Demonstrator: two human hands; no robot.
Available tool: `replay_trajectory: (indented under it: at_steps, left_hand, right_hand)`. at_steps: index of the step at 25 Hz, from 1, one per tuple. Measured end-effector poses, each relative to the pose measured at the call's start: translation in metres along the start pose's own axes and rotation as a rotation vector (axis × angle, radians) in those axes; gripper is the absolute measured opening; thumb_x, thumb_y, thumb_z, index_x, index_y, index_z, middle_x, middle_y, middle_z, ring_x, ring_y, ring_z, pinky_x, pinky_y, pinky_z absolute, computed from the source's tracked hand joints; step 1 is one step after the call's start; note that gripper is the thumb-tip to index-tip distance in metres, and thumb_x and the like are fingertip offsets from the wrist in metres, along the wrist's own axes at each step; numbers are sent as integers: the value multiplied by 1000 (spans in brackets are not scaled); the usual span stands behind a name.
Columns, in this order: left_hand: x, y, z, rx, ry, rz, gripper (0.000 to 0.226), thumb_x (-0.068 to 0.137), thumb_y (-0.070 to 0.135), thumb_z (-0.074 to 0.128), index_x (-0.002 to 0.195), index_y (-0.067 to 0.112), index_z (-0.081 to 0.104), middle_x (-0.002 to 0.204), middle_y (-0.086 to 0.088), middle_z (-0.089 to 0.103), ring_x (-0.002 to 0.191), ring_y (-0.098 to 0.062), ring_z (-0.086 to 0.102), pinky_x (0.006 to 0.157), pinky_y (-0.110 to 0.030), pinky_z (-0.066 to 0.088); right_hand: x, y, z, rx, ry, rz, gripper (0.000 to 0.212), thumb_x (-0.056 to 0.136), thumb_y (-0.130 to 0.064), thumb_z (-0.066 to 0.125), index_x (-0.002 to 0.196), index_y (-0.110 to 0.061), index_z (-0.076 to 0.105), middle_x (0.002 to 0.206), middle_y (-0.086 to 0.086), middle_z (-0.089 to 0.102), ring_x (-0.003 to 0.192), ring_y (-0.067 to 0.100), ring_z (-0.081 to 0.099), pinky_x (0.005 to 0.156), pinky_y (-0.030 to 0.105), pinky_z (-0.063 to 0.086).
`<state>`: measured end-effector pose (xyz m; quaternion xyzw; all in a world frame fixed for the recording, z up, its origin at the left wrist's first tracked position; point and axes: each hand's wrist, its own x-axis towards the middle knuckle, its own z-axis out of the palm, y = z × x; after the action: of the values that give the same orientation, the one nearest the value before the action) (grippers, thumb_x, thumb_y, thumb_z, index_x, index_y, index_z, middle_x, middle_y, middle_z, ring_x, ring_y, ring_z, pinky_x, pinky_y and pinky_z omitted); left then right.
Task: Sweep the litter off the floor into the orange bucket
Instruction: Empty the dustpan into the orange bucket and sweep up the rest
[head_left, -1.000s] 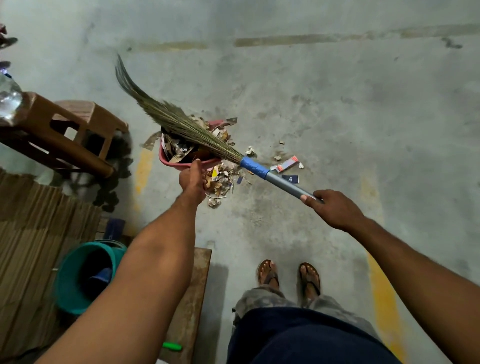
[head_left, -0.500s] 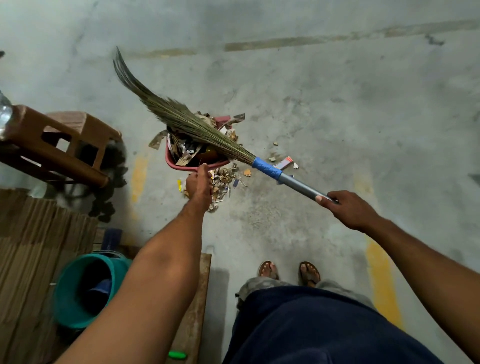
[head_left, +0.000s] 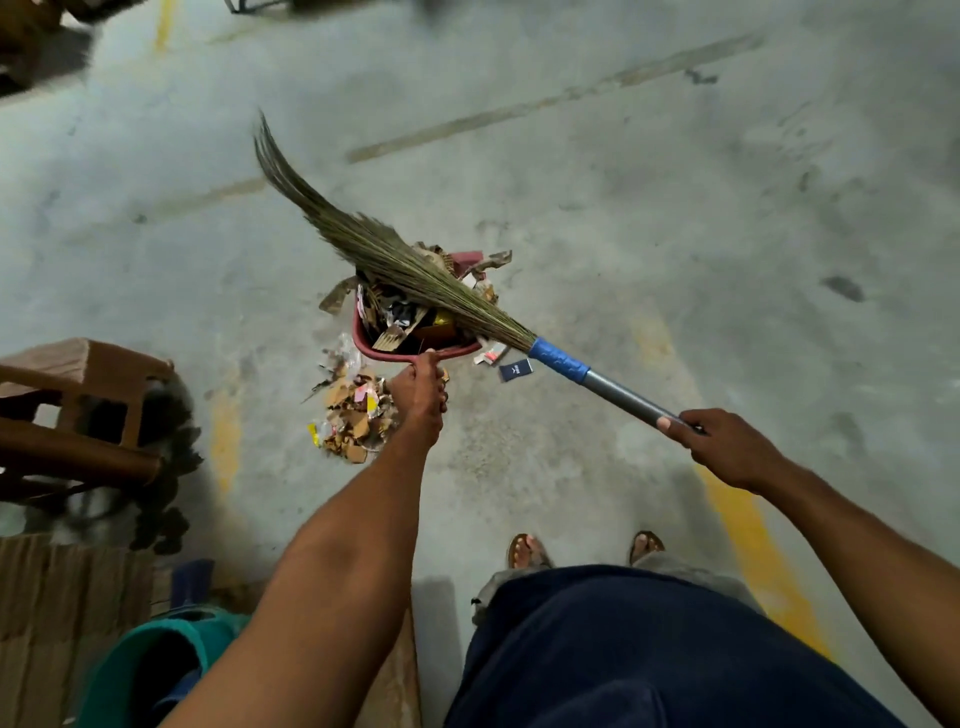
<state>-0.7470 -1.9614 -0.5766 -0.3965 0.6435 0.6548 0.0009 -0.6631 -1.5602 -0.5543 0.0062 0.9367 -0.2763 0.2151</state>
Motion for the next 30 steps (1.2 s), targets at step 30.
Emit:
replay_trajectory:
  at_steps: [30]
  left_hand:
    - [-322, -51, 643, 363, -717, 122, 30, 87, 30, 69, 70, 9, 57, 59, -2, 49, 45, -15, 38, 44, -25, 29]
  right_hand:
    - [-213, 481, -214, 300, 475, 606, 67, 93, -77, 40, 66, -16, 54, 58, 2, 58, 54, 21, 57, 54, 33, 37]
